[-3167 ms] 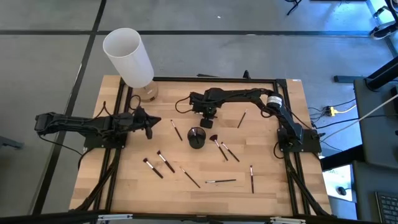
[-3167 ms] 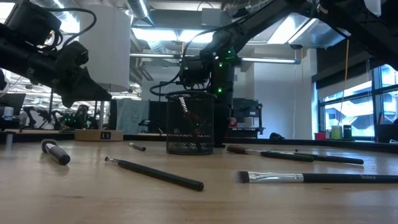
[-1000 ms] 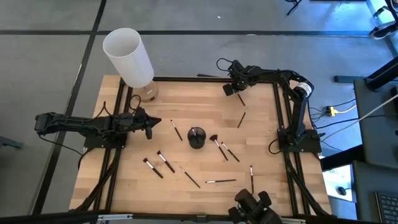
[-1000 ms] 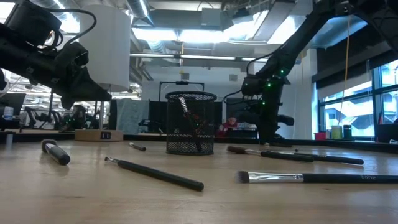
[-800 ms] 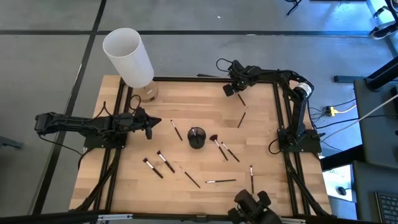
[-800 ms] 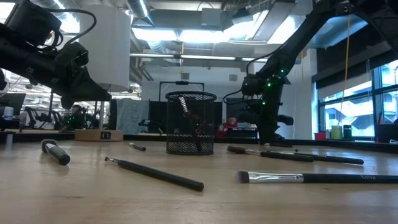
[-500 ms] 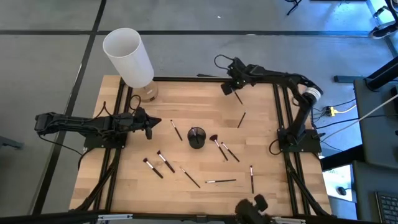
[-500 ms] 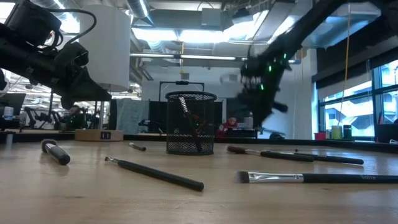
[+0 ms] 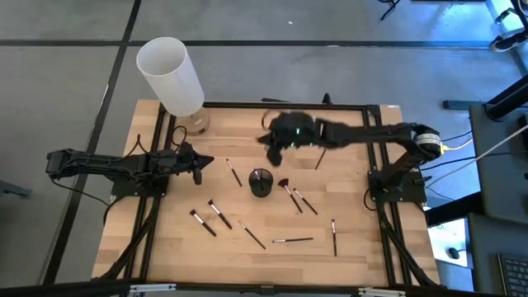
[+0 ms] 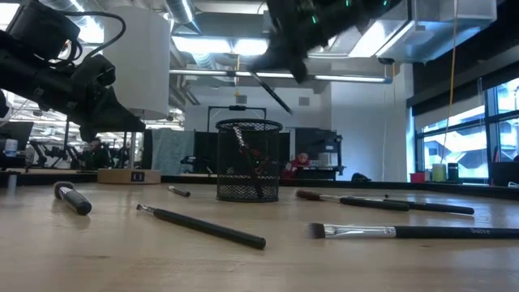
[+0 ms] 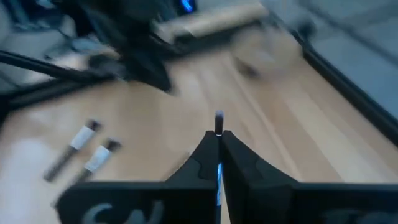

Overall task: Sort items
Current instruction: Put the silver eyeshadow brush into the pen holder

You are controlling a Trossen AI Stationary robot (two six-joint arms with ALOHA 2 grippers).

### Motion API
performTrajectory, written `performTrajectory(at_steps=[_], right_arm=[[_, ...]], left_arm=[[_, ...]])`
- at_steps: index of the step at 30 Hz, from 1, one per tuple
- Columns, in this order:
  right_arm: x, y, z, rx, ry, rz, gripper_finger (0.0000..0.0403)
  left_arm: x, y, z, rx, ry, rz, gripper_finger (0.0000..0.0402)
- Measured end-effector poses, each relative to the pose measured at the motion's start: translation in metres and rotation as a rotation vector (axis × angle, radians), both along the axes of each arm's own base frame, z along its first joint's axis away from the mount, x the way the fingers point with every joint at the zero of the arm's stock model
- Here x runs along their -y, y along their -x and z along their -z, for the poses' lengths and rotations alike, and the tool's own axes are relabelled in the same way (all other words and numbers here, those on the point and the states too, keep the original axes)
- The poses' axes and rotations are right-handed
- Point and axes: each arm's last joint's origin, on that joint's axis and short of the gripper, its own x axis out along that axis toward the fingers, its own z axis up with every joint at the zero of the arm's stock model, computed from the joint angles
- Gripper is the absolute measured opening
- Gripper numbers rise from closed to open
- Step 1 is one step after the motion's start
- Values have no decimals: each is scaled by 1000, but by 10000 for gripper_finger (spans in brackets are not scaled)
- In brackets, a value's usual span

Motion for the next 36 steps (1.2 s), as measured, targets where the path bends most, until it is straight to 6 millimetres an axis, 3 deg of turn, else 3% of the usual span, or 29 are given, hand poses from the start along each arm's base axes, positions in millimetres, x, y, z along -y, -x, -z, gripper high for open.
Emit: performTrajectory(at_steps=[7,16,19,28,36], right_arm=[[-59,-19,-1,124,123,-49,4],[-101,-46,41,96,227,-13,7],[-107,-48,55,42,237,-10,7],[-116,-44,54,65,256,71,30],[-99,-7,98,225,85,143,31]], left_arm=[[0,0,0,0,0,1,6],[0,0,0,4,14,14,6],[1,0,0,7,31,24,6],[4,-1,0,13,47,43,6],[9,-1,0,18,52,49,6]])
